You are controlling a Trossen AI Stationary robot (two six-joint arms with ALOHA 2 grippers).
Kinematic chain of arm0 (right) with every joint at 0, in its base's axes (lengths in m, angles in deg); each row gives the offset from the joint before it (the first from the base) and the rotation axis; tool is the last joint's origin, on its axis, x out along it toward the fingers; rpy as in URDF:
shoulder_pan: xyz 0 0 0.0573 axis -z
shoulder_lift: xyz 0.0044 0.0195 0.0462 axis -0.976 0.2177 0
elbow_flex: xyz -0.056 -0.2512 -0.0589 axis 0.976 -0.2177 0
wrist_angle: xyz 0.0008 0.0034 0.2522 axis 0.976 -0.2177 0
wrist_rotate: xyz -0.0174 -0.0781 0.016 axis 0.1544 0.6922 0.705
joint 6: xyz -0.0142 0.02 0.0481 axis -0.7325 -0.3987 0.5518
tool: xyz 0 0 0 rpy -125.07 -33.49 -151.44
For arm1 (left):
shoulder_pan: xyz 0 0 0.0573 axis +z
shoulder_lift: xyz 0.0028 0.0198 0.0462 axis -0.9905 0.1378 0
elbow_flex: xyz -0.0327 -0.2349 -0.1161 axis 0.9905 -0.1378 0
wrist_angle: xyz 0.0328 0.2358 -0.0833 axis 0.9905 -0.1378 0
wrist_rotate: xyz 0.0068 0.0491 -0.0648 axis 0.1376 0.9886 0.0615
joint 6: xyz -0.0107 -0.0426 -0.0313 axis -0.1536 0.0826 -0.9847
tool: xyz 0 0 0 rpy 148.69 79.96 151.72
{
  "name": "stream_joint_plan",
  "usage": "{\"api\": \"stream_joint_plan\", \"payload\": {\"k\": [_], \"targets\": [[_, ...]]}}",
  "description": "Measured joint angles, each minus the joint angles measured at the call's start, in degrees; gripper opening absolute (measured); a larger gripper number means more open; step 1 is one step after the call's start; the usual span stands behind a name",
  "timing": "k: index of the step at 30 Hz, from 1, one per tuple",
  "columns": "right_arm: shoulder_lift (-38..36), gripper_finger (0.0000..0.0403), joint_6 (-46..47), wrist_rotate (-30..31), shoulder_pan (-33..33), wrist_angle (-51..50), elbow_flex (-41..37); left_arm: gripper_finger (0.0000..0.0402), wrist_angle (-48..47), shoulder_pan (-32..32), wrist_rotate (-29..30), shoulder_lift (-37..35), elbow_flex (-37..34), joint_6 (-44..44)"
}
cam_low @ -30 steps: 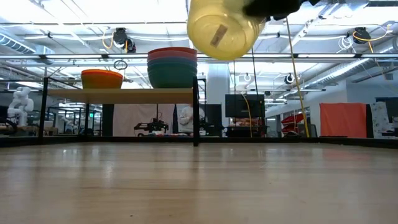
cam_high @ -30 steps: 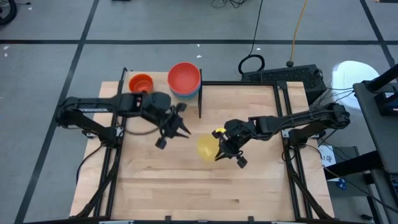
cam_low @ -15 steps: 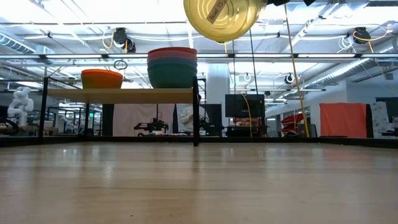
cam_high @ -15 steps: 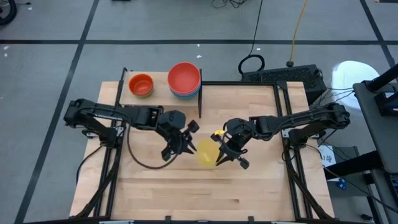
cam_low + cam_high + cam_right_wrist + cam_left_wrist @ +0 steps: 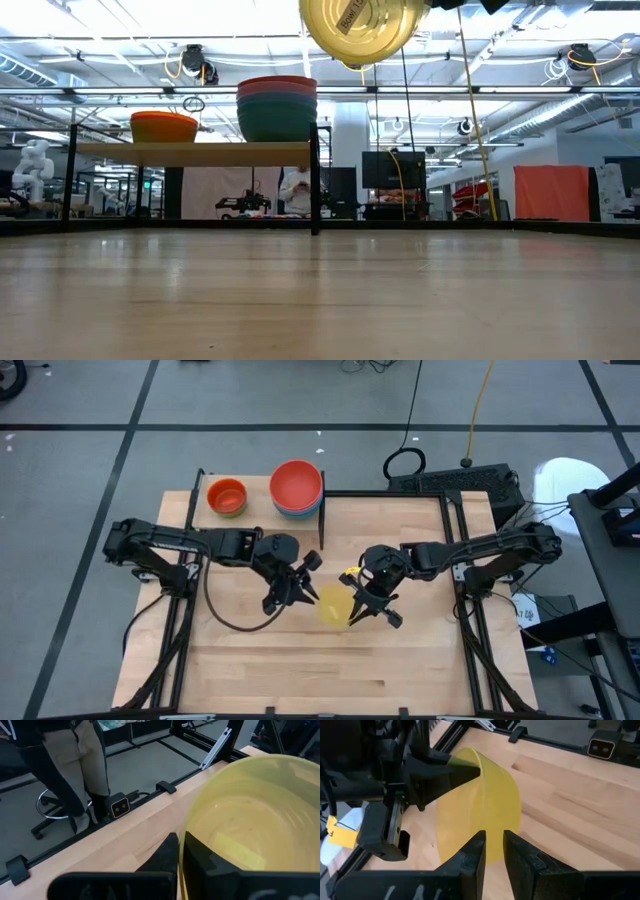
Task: Place and stack bowls onto a shelf
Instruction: Stack the yellow bowl on top of the orange bowl on the shelf
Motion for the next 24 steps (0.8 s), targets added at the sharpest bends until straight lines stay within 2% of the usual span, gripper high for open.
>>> {"api": "stream_joint_plan", "payload": {"k": [13,19,24], "targets": [[0.0,0.0,0.3,0.0,0.0,0.1,0.0,0.0074,2.4,0.1,0.6,0.0,0.0,0.8],[0.0,0.0,0.3,-0.1,0.0,0.1,0.0,0.0074,2.2,0.1,0.8,0.1,0.0,-1.5],[0.0,0.0,0.3,-0.2,-0.1,0.1,0.0,0.0074,2.1,0.1,-2.7,0.5,0.0,-3.4]]}}
